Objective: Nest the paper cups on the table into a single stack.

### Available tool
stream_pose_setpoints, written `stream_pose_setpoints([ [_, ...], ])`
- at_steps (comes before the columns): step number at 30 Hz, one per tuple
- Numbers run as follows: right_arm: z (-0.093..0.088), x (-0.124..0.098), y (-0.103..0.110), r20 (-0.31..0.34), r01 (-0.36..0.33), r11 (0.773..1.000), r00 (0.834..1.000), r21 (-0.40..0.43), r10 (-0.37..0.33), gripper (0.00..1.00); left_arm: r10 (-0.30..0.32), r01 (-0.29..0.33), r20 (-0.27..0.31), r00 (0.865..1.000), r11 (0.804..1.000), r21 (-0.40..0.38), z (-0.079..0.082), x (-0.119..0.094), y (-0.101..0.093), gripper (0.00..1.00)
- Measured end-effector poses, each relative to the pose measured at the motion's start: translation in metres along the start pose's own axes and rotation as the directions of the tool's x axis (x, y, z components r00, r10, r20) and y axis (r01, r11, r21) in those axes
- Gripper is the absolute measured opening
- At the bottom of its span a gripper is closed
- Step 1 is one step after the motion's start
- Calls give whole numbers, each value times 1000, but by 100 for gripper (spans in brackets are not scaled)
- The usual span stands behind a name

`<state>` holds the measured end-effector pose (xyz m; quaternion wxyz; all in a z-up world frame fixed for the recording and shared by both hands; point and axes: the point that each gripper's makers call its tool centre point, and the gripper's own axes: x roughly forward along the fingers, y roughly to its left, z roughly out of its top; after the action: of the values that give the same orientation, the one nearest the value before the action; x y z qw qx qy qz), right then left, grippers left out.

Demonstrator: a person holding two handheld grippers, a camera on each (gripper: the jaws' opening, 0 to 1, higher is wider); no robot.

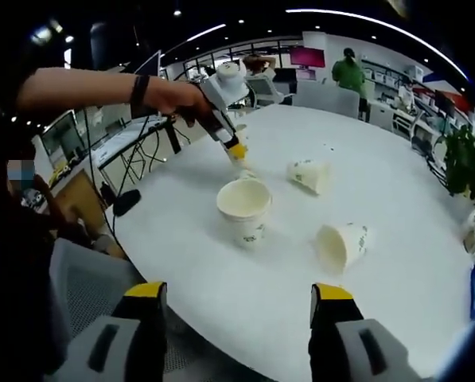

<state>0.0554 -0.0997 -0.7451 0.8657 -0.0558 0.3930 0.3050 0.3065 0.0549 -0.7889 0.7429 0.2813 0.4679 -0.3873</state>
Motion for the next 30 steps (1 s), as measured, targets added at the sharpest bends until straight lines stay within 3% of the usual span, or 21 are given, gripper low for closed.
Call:
stream_pose_setpoints([
  [16,-14,3,-6,-23,-30,999,999,-33,29,73,16,-16,-17,1000,1000,-13,-12,-46,-23,0],
  [20,-18,3,-4,-30,-38,999,999,-30,37,73,5,-5,-10,1000,1000,0,-7,-54,-34,0],
  [27,-23,5,0,-40,-47,998,998,-41,46,73,-32,31,11,999,999,22,15,-79,-73,0],
  [30,-24,5,0,-36,-47,998,998,-37,45,73,-58,58,22,998,998,33,21,-80,-79,0],
])
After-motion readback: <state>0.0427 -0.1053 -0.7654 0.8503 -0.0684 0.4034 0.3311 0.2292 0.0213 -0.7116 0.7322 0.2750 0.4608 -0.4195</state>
